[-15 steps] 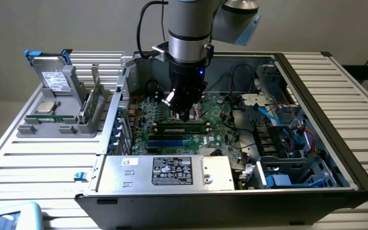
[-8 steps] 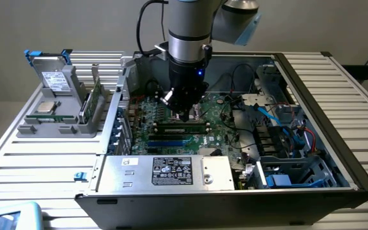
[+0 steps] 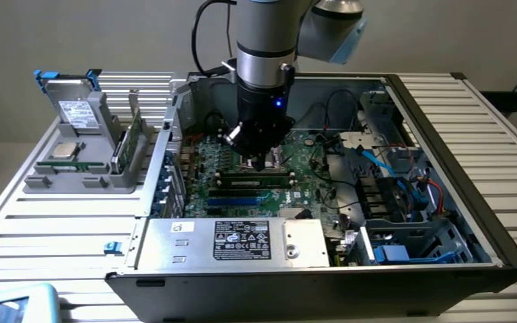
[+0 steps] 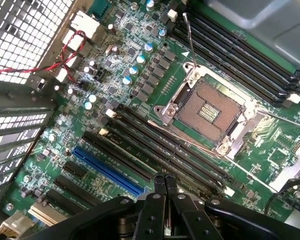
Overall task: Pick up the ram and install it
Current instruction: 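Press down the ram until it locks into place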
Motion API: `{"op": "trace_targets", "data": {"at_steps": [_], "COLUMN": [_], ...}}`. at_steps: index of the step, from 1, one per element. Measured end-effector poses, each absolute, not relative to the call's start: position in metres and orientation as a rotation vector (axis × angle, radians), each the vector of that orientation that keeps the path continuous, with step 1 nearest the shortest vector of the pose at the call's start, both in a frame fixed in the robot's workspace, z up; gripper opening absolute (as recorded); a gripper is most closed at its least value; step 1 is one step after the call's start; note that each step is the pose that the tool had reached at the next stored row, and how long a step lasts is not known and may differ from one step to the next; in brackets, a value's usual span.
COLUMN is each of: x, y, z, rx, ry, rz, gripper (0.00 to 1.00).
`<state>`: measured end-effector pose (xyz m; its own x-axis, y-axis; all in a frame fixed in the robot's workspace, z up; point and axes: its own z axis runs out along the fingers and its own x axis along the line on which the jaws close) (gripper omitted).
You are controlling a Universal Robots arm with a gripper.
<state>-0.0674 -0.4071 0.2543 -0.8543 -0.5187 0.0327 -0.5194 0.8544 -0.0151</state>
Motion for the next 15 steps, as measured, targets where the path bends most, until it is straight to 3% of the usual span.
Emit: {"op": "trace_targets", "data": {"at_steps": [15], "x": [-0.0674], "y": [-0.4071], "z": [0.2543], "rx": [0.551], "ry": [-3.065], "rz": [0.033], "gripper": [0.11]}}
